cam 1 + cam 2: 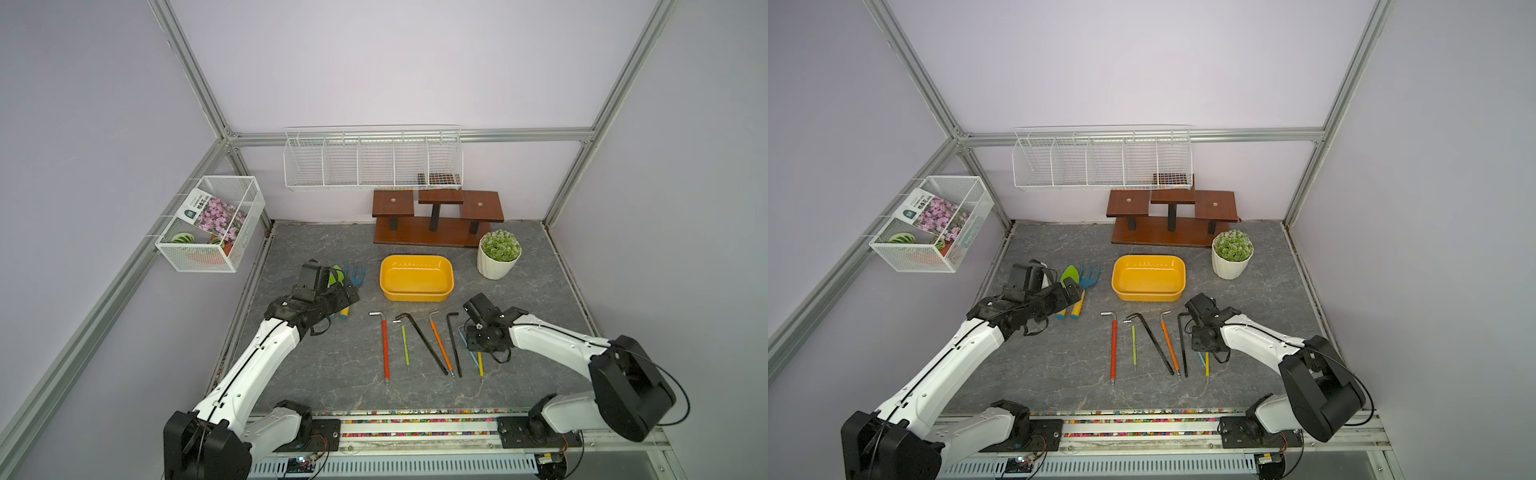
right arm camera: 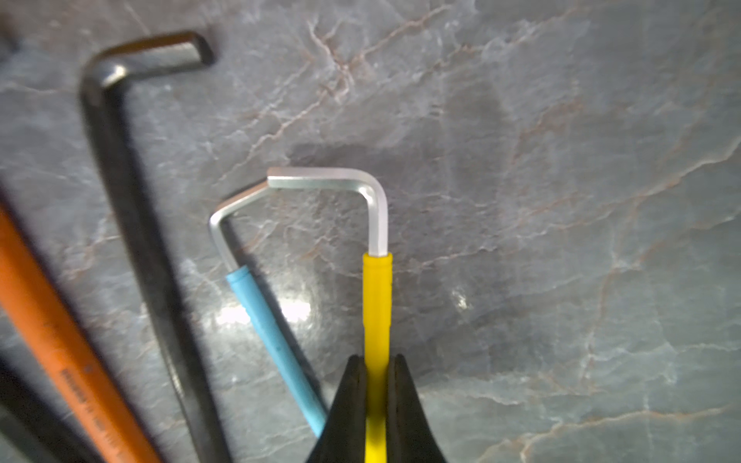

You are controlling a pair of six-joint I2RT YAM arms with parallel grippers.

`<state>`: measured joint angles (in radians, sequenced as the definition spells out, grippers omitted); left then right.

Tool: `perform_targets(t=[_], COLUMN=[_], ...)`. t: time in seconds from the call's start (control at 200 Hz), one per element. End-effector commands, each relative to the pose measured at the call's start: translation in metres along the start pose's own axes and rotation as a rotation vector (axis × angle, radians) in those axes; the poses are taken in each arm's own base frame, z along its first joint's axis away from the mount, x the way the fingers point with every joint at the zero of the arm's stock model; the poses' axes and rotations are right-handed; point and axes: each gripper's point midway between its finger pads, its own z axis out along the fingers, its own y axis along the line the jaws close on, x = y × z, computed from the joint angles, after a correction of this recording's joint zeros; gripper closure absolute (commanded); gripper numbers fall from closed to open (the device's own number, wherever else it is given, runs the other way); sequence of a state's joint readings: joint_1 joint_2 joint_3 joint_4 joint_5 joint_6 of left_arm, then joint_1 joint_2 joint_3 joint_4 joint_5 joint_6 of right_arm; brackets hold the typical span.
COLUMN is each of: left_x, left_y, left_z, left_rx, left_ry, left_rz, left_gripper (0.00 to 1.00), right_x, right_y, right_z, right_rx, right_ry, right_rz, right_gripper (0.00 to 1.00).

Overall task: Put the hex key on the desktop into the storage box
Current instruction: Pick up the Allen key from the center of the board.

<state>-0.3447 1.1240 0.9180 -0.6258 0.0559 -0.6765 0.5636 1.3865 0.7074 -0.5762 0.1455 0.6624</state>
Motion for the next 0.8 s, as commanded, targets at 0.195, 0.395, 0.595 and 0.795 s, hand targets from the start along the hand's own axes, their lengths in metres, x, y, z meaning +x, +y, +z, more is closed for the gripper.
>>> perform_targets(t=[0.195, 0.395, 0.595, 0.795], left_x=[-0.038, -0.052, -0.062, -0.068], left_y=[-0.036, -0.073, -0.091, -0.091], left_z=[-0.006, 0.005, 0.023, 0.046], left_rx=[0.041, 0.158, 0.180, 0.175], left_ry=[-0.035, -0.002, 0.042, 0.063], left_rz=[0.100, 0.189, 0.244, 0.262], left_gripper=[0.00, 0.00, 0.00, 0.00], right_x=[-0.019, -0.043, -0.070, -0.096], right_y=[-0.013, -0.002, 0.020, 0.048], right_z=[-0.049, -0.083, -0.115, -0.130], right_rx=[0.050, -0.011, -0.117, -0.171], right_ry=[-0.102, -0.216, -0.351, -0.402], right_rz=[-0.049, -0.110, -0.184, -0.334], right_gripper=[0.96, 0.97, 0.96, 0.97])
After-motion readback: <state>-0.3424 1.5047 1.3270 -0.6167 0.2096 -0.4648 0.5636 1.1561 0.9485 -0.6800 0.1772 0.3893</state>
